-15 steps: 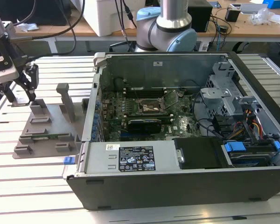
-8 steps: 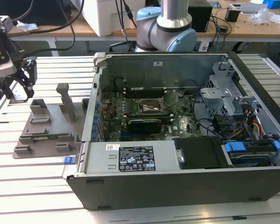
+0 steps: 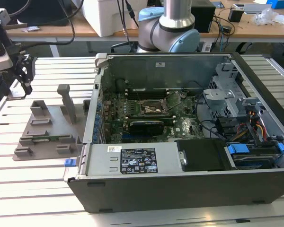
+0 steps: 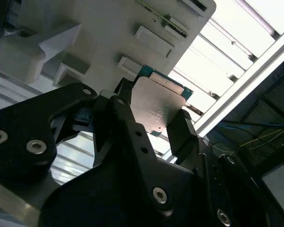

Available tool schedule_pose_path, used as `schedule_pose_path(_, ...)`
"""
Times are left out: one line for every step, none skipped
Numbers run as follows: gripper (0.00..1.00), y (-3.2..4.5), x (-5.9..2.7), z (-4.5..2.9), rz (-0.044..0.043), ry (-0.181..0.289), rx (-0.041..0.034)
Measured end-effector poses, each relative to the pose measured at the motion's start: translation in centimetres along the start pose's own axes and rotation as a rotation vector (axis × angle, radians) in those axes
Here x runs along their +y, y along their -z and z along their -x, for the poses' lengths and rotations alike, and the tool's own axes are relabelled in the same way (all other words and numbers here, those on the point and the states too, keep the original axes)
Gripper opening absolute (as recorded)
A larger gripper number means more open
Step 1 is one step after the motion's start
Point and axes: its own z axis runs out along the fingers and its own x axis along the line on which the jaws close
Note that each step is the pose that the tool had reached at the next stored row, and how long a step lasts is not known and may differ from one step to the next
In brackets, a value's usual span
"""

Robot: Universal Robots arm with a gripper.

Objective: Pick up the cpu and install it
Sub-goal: 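Pick up the cpu and move it towards the insertion slot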

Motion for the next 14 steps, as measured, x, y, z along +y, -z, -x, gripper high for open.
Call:
schedule_pose_path(0.54,0.18,0.00,0.00,0.0001,0.000,0.0000)
schedule_pose_path(0.54,0.50,0.01,-0.01,0.0000,0.000,0.0000)
schedule_pose_path(0.54,0.76,0.01,-0.02,0.0000,0.000,-0.0001)
schedule_pose_path(0.54,0.95,0.02,-0.02,0.0000,0.000,0.0000)
schedule_pose_path(0.54,1.30,0.02,-0.04,0.0001,0.000,0.0000)
schedule_pose_path(0.54,1.85,0.03,-0.05,0.0005,0.000,0.0000)
schedule_pose_path(0.54,2.35,0.04,-0.06,0.0007,0.000,-0.0001)
schedule_pose_path(0.54,3.18,0.06,-0.08,0.0008,0.000,0.0000)
schedule_pose_path(0.54,3.98,0.07,-0.10,0.0008,0.000,-0.0001)
schedule_pose_path(0.54,4.83,0.09,-0.13,0.0008,0.000,0.0000)
schedule_pose_path(0.54,5.32,0.10,-0.14,0.0008,0.000,0.0000)
schedule_pose_path(0.54,6.22,0.11,-0.16,0.0010,0.000,-0.0001)
schedule_pose_path(0.54,6.81,0.12,-0.18,0.0010,0.000,0.0000)
schedule_pose_path(0.54,7.40,0.14,-0.19,0.0011,0.000,-0.0001)
